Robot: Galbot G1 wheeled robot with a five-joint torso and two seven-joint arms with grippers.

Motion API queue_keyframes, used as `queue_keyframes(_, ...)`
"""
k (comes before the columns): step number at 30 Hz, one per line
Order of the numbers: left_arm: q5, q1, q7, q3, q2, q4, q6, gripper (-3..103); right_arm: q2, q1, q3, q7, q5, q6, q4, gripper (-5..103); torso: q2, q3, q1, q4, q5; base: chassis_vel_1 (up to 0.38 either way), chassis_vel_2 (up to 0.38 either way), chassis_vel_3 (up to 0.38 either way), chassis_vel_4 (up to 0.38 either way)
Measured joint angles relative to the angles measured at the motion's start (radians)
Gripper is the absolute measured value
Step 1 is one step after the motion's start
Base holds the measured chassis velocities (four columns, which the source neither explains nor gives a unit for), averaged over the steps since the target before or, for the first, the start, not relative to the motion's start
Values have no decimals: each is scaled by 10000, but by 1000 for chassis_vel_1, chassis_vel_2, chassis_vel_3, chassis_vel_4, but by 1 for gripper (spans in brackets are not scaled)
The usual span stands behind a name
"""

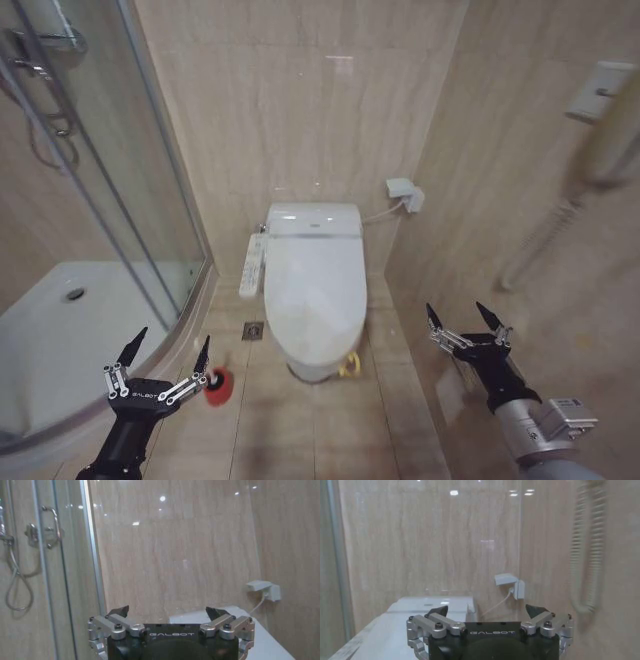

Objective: Open the toilet lid, clean the toilet bowl with a toilet brush, close the toilet lid, and flush.

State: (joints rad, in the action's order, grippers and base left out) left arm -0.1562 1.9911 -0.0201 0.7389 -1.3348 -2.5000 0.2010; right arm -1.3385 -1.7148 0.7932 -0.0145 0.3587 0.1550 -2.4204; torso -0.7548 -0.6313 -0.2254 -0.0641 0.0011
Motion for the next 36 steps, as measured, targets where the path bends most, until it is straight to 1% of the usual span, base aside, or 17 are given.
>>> queue_keyframes(1,0,-1,0,-1,1,1,0,100,0,0,0,0,0,0,-1,100,-2,2,2,-1,-17,239,-323,-295,273)
queue_keyframes(2,0,-1,0,0,0,2,0,100,0,-1,-1,1,0,0,-1,100,-2,3,3,1,-20,239,-128,-203,273)
queue_keyframes(4,0,-1,0,0,0,1,0,100,0,0,0,0,0,0,0,100,-1,2,3,0,-5,160,-93,-134,122)
queue_keyframes(6,0,-2,0,-1,0,1,0,100,0,0,0,0,0,0,0,100,-1,2,2,0,-11,99,-59,-97,85)
queue_keyframes(7,0,-2,0,0,1,1,0,100,0,0,0,0,0,0,0,100,-1,0,-1,-4,-11,-31,-31,-61,-20)
queue_keyframes(10,0,-4,0,-1,2,1,0,100,0,5,0,0,0,0,0,100,5,-6,-12,-2,-9,-17,12,7,-27)
queue_keyframes(11,0,-4,0,-1,2,1,0,100,0,6,0,0,0,0,0,100,7,-7,-16,3,-12,-110,86,100,-81)
queue_keyframes(12,0,-5,0,-1,2,0,0,100,0,6,0,0,0,0,0,100,7,-6,-16,0,-11,-110,86,97,-65)
queue_keyframes(13,0,-5,0,0,2,1,0,100,1,7,0,0,0,0,0,100,7,-7,-17,6,-12,-74,105,97,-43)
queue_keyframes(14,0,-5,0,0,2,1,0,100,1,7,0,0,0,0,0,100,7,-7,-17,6,-12,-74,105,97,-43)
queue_keyframes(18,0,-4,0,0,2,0,0,100,0,5,0,0,0,0,0,100,7,-4,-12,-1,-11,-19,8,15,-11)
queue_keyframes(27,0,-3,0,0,2,0,0,100,0,3,0,0,0,0,0,100,5,-2,-8,-2,-11,23,-23,-17,5)
queue_keyframes(28,0,-3,0,-1,2,0,0,100,0,4,0,0,0,0,0,100,5,-3,-8,3,-12,54,-34,-35,35)
queue_keyframes(30,0,-4,0,-1,2,0,0,100,0,3,0,0,0,0,0,100,6,-3,-10,-1,-11,58,-37,-54,59)
queue_keyframes(32,0,-3,0,-1,2,0,0,100,0,4,0,0,0,0,-1,100,6,-3,-10,3,-13,79,-95,-80,84)
queue_keyframes(36,0,-3,0,-1,2,0,0,100,0,1,0,0,0,0,0,100,1,1,-1,-3,-11,101,-100,-90,107)
